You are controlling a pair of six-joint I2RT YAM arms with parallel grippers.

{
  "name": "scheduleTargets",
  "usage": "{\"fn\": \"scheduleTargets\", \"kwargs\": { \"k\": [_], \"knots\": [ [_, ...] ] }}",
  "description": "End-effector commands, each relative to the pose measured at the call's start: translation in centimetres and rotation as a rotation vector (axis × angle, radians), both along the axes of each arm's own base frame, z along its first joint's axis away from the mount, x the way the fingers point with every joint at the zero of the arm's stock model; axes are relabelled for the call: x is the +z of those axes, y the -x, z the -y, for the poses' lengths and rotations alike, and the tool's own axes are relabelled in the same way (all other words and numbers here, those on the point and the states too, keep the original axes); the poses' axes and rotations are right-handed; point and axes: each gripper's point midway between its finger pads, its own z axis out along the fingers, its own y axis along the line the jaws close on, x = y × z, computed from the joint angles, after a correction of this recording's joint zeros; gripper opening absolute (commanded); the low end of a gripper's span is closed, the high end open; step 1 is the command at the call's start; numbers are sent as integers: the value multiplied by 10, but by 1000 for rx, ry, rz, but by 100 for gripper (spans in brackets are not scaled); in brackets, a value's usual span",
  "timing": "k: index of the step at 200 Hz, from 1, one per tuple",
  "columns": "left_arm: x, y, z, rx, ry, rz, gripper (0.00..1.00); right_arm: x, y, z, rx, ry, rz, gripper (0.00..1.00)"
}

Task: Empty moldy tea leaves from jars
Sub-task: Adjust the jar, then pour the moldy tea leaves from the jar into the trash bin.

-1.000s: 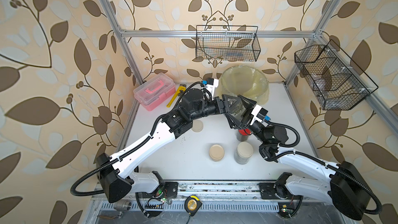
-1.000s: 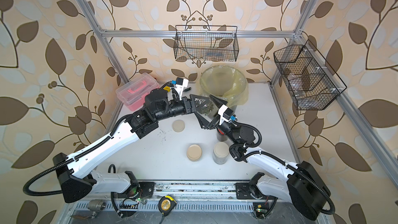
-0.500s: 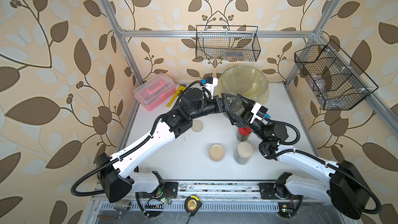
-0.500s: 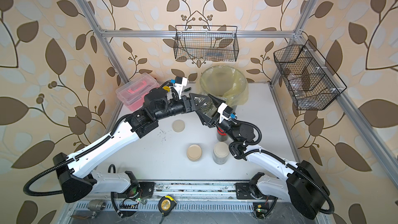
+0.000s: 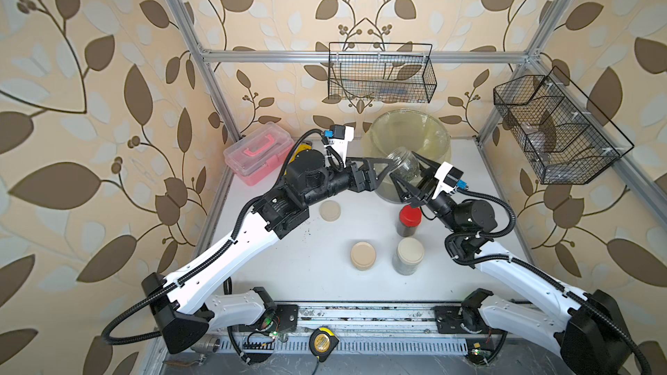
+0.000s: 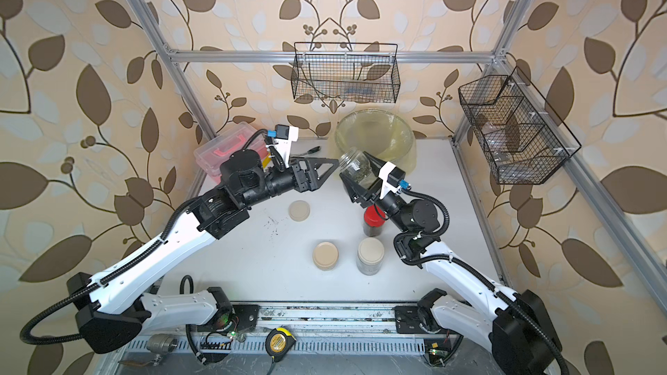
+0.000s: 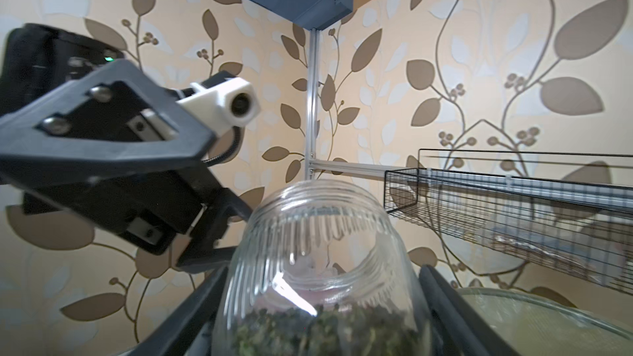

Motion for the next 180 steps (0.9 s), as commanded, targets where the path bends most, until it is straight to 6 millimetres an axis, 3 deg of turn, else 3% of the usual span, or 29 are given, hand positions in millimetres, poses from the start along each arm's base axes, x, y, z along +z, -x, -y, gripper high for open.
{"fn": "scheduleTargets", "kwargs": {
  "k": [1,40,82,131,180],
  "knots": [
    [13,3,-31,108,-193,210,99,20,-15,24,-17,-38,-108,49],
    [-3,12,-41,75,-421,417,99,6,-57,55,-25,-7,-371,49],
    [-39,18,-29,-13,-532,613,99,-13,-89,59,-86,88,-571,49],
    [-86,12,-19,-52,-601,666,99,-35,-126,75,-227,94,-793,43],
    [-84,21,-17,-65,-656,679,99,-54,-148,90,-360,138,-935,40]
  ]
}}
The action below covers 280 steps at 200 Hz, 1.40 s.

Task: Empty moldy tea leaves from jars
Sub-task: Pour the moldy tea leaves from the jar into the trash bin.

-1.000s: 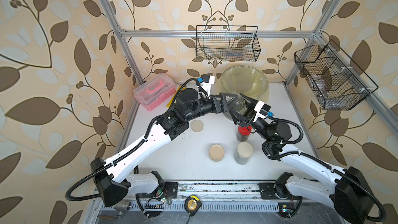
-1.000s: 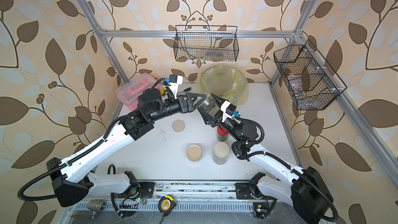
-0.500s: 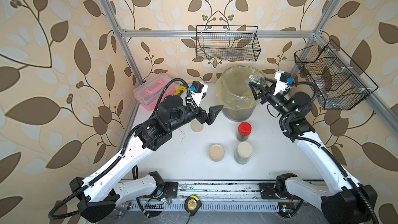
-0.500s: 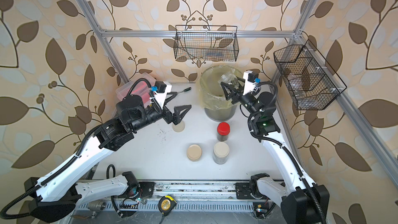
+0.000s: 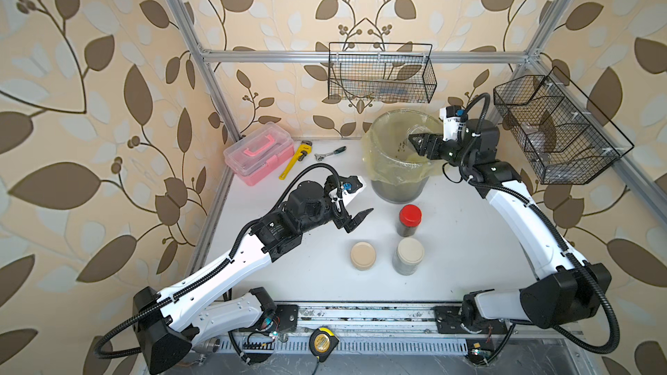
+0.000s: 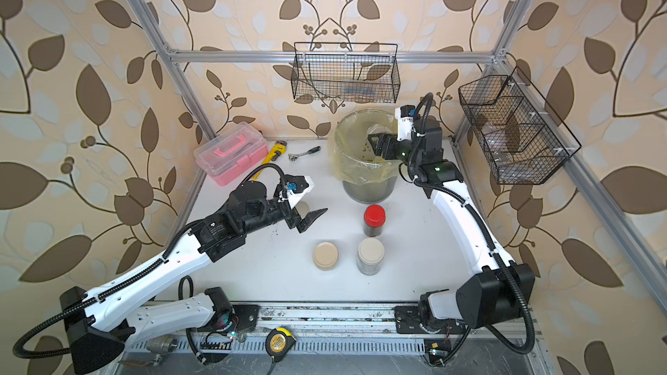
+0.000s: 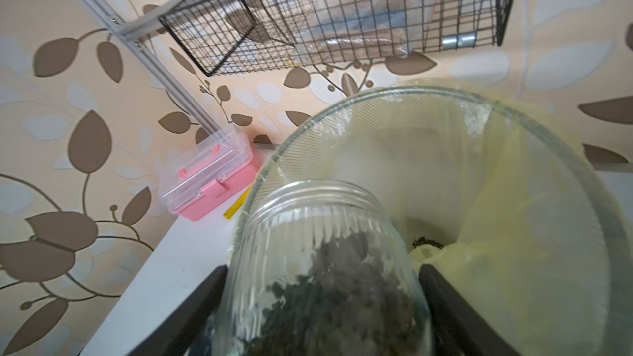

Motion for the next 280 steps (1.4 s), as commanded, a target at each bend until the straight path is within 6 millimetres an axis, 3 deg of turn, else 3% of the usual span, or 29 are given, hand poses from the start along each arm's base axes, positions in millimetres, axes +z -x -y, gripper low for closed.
{"fn": "scheduleTargets", "kwargs": {
  "k": [1,41,64,92,125,182,230,280],
  "knots": [
    [38,6,0,-9,28,100,99,9,-3,10,-66,41,-34,40],
    [45,-23,-10,131,-5,143,99,24,-3,1,-44,-1,5,40],
    [40,-37,-25,192,81,146,99,35,1,-1,-35,-24,31,39],
    [24,-35,-43,241,98,155,99,48,6,0,-39,-38,50,38],
    [29,-32,-52,271,110,174,99,64,13,-2,-40,-33,56,35],
    [35,-30,-62,302,89,221,99,51,9,4,-53,151,-94,36],
    [31,-26,-51,246,113,191,99,28,-11,1,-52,249,-218,36],
    [25,-25,-48,239,86,202,99,24,-26,-6,-50,283,-220,36]
  ]
}}
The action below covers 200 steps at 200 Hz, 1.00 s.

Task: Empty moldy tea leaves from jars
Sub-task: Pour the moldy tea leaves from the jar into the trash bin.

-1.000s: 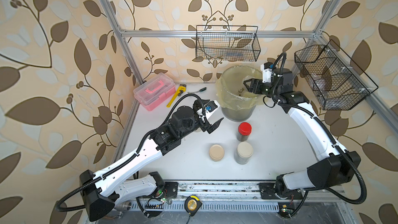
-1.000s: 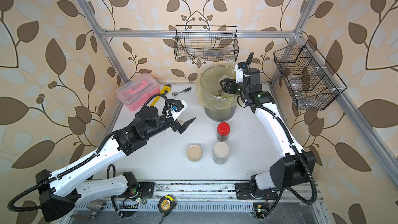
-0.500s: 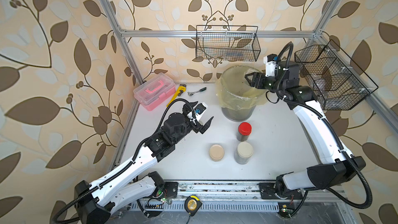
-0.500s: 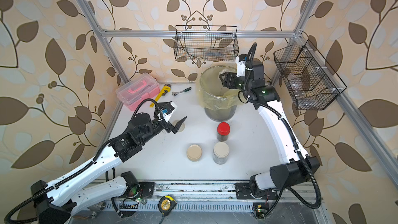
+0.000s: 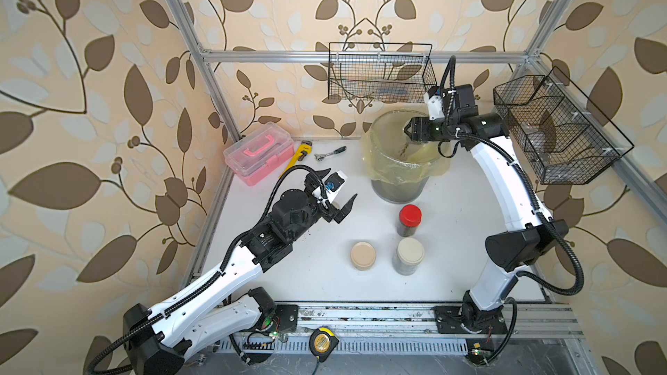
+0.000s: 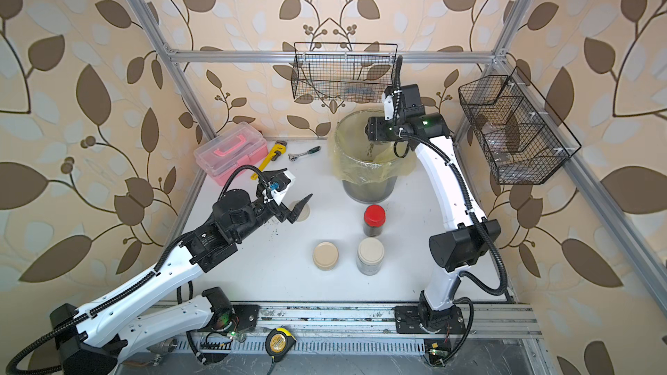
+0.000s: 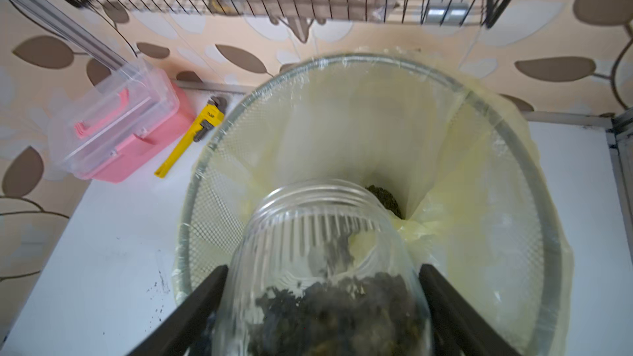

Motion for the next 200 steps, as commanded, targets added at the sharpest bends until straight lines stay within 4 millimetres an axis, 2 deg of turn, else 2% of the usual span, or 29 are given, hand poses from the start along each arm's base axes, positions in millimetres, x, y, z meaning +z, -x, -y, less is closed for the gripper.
{"fn": "scheduleTargets", "kwargs": {
  "k": [1,43,76,107,131,145,165,185,200],
  "knots": [
    [13,3,5,-21,26,57,99,24,2,2,2,24,61,36],
    [12,4,6,-29,15,60,99,21,-2,0,4,36,58,35],
    [9,5,9,-40,-1,60,99,32,4,-1,11,55,89,35],
    [8,10,12,-69,-28,69,99,63,20,5,-12,129,175,34],
    [4,8,11,-64,-52,82,99,91,35,10,-25,126,244,33],
    [3,11,14,-85,-67,92,99,100,41,13,-32,124,268,33],
    [-1,13,16,-103,-94,111,99,97,42,10,-6,131,255,33],
    [-3,18,20,-137,-104,115,99,79,36,4,35,156,187,33],
    [-6,18,22,-146,-115,113,99,58,29,-1,62,170,112,33]
  ]
}}
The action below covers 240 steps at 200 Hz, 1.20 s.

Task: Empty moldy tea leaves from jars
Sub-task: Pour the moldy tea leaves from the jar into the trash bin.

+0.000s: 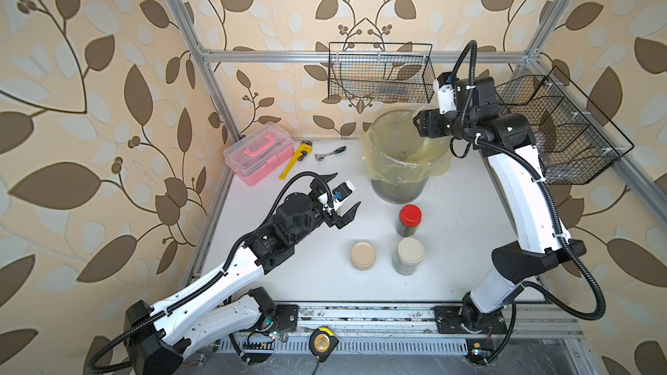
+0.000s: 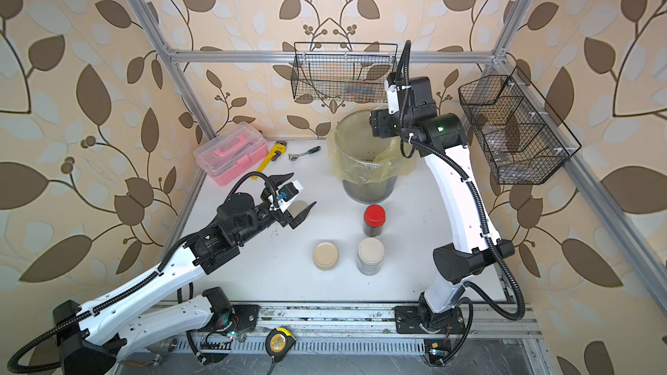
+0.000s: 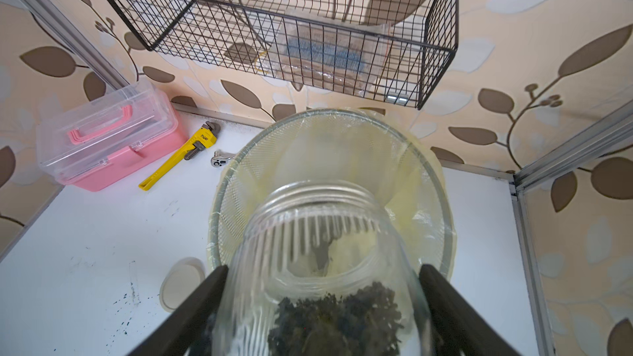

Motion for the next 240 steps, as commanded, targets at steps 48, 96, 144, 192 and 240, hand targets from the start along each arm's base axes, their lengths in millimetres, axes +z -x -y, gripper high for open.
{"fn": "scheduleTargets", "kwargs": {
  "k": [48,96,144,192,240],
  "knots": [
    [1,11,14,-95,-42,43,99,-82,-30,-4,33,147,-246,32],
    [-14,32,27,-241,-114,17,99,-93,-31,10,-14,239,-269,32],
    [-19,30,25,-230,-140,22,99,-92,-37,24,-115,490,-229,30],
    [-22,29,27,-232,-146,20,99,-89,-39,20,-142,594,-204,29],
    [-22,30,27,-235,-145,21,99,-80,-37,14,-127,584,-175,29]
  ]
}}
